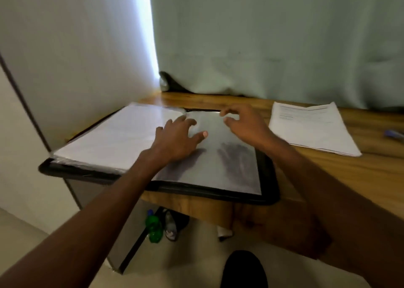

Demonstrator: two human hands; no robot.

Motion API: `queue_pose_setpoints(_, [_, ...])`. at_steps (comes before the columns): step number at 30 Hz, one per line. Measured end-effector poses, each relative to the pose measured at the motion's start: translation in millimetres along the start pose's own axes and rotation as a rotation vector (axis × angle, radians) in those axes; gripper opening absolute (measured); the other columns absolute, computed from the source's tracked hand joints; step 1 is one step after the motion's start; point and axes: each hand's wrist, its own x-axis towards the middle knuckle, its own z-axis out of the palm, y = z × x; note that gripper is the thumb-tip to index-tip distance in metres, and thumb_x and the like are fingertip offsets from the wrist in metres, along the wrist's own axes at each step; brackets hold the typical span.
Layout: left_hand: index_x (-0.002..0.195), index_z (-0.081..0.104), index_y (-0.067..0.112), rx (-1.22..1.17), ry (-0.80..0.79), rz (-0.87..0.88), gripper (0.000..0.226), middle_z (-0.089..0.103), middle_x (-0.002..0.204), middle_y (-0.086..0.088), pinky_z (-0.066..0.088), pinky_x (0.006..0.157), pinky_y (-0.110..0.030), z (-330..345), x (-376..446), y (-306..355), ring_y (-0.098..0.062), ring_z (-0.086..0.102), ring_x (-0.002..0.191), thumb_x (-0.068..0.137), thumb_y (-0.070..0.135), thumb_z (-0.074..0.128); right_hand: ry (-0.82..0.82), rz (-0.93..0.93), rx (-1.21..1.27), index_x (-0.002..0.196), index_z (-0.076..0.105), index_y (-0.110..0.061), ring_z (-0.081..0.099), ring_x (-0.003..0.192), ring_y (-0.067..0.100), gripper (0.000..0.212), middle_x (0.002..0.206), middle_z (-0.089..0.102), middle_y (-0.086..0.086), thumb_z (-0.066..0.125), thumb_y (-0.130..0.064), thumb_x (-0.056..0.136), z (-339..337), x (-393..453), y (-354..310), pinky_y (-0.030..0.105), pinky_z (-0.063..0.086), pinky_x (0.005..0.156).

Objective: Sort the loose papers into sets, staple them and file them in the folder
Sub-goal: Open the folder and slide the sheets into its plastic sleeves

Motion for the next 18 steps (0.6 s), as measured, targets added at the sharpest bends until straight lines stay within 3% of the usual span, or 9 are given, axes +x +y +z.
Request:
queue_pose_setpoints(3, [0.15,0.043,0.03,0.057,-0.225,-0.016,0.093,0.034,0.163,-0.001,0.025,0.116,-0.064,19,20,32,-0.037,0.03,0.149,0.082,0.093,0.03,0.193,0.147,-0.097,0.107,0.075,-0.022,0.067,0.108,0.021,0.025,0.113,0.074,0.0,0.06,-0.011,0.09,-52,-4,45,0.03,0.051,0.096])
queue_pose_setpoints(5, [0.153,0.038,0.026,0.087,-0.287,-0.042,0.095,0.032,0.163,-0.009,0.02,0.118,-0.064,29,36,59,-0.044,0.026,0.15,0.085,0.091,0.032,0.25,0.264,-0.145,0.111,0.074,-0.02,0.065,0.111,0.025,0.03,0.118,0.072,0.003,0.06,-0.006,0.088,-82,-6,72,0.034,0.05,0.097])
queue_pose_setpoints(7, [0.151,0.043,0.021,0.04,-0.227,-0.041,0.087,0.039,0.16,-0.011,0.023,0.118,-0.061,37,49,90,-0.041,0.032,0.147,0.091,0.082,0.04,0.268,0.359,-0.238,0.112,0.073,-0.02,0.064,0.114,0.028,0.031,0.122,0.071,0.004,0.061,-0.007,0.087,-107,-7,97,0.033,0.048,0.094])
queue_pose_setpoints(9, [0.144,0.052,0.017,-0.117,-0.136,0.015,0.071,0.051,0.151,-0.009,0.037,0.114,-0.053,41,60,121,-0.033,0.046,0.139,0.096,0.069,0.051,0.267,0.402,-0.364,0.113,0.073,-0.018,0.063,0.115,0.029,0.028,0.123,0.07,0.007,0.062,-0.011,0.087,-125,-5,119,0.033,0.047,0.091])
queue_pose_setpoints(11, [0.122,0.066,0.014,-0.287,-0.095,0.073,0.049,0.067,0.128,-0.009,0.05,0.094,-0.039,48,71,155,-0.027,0.062,0.118,0.098,0.057,0.06,0.239,0.44,-0.477,0.12,0.07,-0.012,0.059,0.122,0.032,0.031,0.132,0.065,0.013,0.062,-0.017,0.091,-144,-1,139,0.036,0.048,0.098])
queue_pose_setpoints(13, [0.106,0.07,0.011,-0.379,-0.12,0.066,0.044,0.072,0.112,-0.01,0.051,0.085,-0.037,62,85,189,-0.025,0.066,0.101,0.099,0.053,0.06,0.192,0.503,-0.585,0.129,0.063,-0.009,0.053,0.129,0.034,0.038,0.14,0.059,0.016,0.059,-0.028,0.096,-159,1,162,0.039,0.046,0.104])
queue_pose_setpoints(15, [0.116,0.07,0.009,-0.286,-0.124,0.06,0.05,0.07,0.122,-0.012,0.049,0.093,-0.039,78,99,215,-0.03,0.064,0.109,0.101,0.054,0.056,0.159,0.536,-0.615,0.136,0.055,-0.009,0.049,0.132,0.035,0.045,0.143,0.054,0.018,0.056,-0.036,0.1,-164,-1,184,0.041,0.041,0.107])
queue_pose_setpoints(18, [0.143,0.056,0.021,0.027,-0.1,0.056,0.068,0.056,0.147,-0.013,0.038,0.114,-0.047,105,118,234,-0.035,0.047,0.137,0.096,0.069,0.05,0.222,0.542,-0.529,0.137,0.051,-0.009,0.049,0.129,0.034,0.048,0.141,0.051,0.018,0.059,-0.037,0.099,-163,-4,211,0.041,0.043,0.102])
